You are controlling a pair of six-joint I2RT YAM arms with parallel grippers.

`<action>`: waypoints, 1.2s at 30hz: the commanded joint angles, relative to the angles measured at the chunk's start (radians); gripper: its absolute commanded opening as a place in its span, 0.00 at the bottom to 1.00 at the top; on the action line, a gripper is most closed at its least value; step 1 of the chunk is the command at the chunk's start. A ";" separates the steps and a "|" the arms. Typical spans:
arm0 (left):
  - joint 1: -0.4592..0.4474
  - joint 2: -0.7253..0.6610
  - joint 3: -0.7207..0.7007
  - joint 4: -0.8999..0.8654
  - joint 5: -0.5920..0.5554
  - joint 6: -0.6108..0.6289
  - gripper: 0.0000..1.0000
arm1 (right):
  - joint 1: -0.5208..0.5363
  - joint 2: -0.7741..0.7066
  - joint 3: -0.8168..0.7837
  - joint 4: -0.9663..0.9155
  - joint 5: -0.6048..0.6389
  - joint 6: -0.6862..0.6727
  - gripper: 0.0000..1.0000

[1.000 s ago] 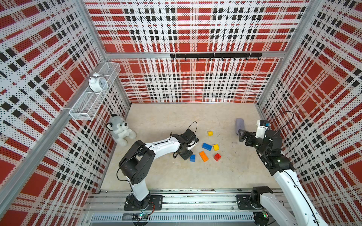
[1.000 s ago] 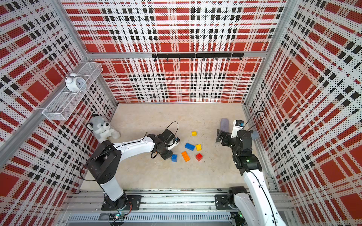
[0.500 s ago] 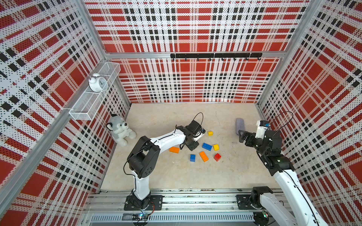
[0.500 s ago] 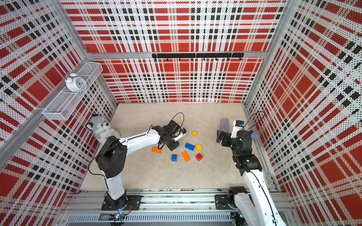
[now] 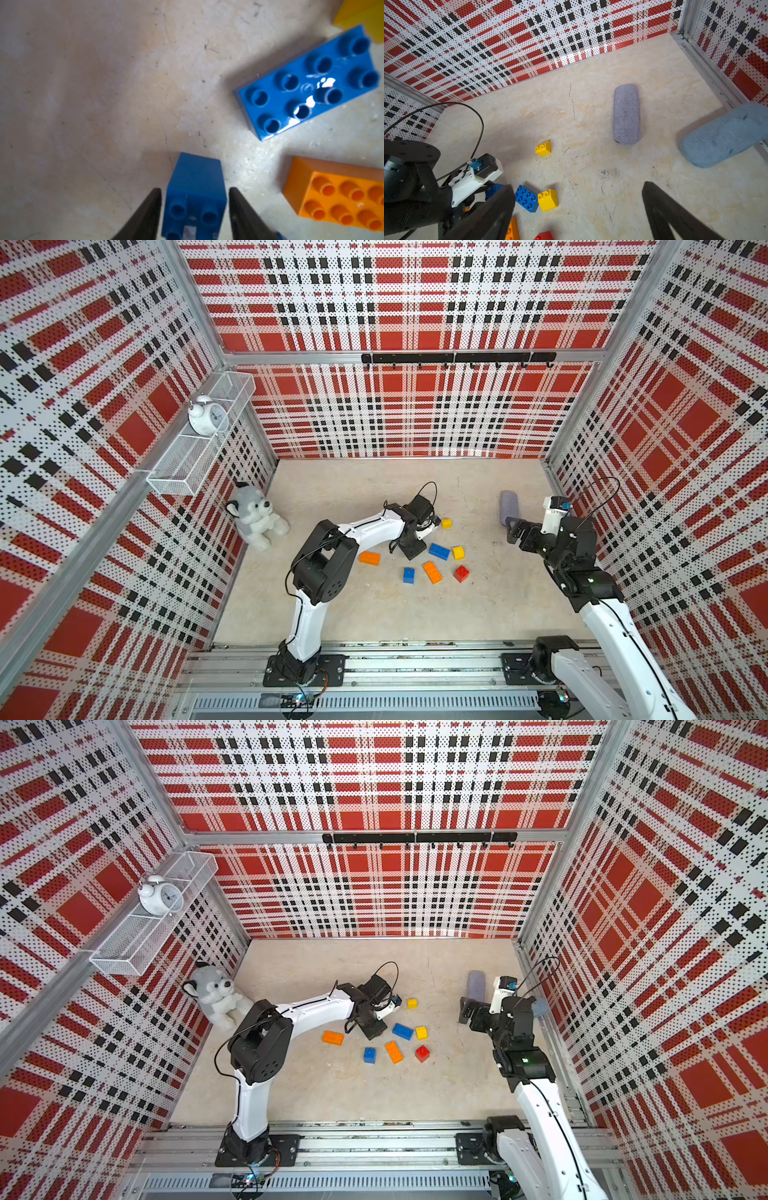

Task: Assemble a fork with lego
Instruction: Place the lego brick at the center of the board, then pick up the lego brick from the center of the board.

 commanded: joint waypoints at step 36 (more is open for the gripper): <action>0.590 -1.462 -0.956 0.652 -0.028 -0.533 0.98 | 0.928 1.057 0.575 -0.211 0.159 0.491 0.79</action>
